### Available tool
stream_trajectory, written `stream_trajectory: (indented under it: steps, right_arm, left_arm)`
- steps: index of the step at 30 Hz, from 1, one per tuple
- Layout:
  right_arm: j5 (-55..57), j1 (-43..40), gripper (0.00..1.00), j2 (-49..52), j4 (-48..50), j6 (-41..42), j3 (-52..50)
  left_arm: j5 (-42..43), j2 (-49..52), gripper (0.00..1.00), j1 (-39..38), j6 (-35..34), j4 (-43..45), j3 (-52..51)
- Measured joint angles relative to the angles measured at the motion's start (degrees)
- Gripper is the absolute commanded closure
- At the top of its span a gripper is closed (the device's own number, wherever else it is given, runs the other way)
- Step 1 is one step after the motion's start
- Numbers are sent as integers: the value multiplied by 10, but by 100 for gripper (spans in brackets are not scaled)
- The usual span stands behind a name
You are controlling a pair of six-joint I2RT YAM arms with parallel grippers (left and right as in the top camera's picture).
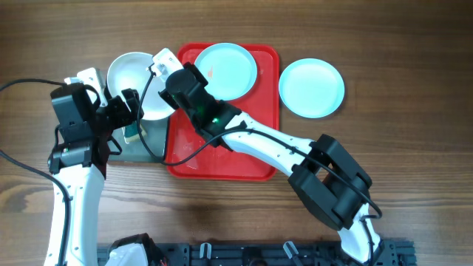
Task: Clean dirty plates on tray and stack at the side
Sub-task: 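Carry the white plate right toward the blue plate on the table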
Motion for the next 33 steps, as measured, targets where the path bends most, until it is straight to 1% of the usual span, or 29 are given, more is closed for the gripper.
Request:
stream_trajectory:
  steps: [5,11,15,18,25,29,33]
  right_arm:
    - [-29,-7,96,0,-37,72,0]
    - [-138,-56,96,0,-60,165,0]
    - [-203,-98,96,-6,-106,212,0]
    - [-221,-115,96,-26,-164,228,0]
    - [-249,-153,96,-112,-302,245,1]
    - [-259,-209,96,-137,-378,248,3]
    - [-282,-304,96,-139,-451,250,3]
  left_arm:
    - [0,0,0,0,0,9,0]
    - [0,0,0,0,0,31,0]
    - [0,0,0,0,0,36,0]
    - [0,0,0,0,0,38,0]
    - [0,0,0,0,0,37,0]
    - [0,0,0,0,0,29,0]
    - [0,0,0,0,0,20,0]
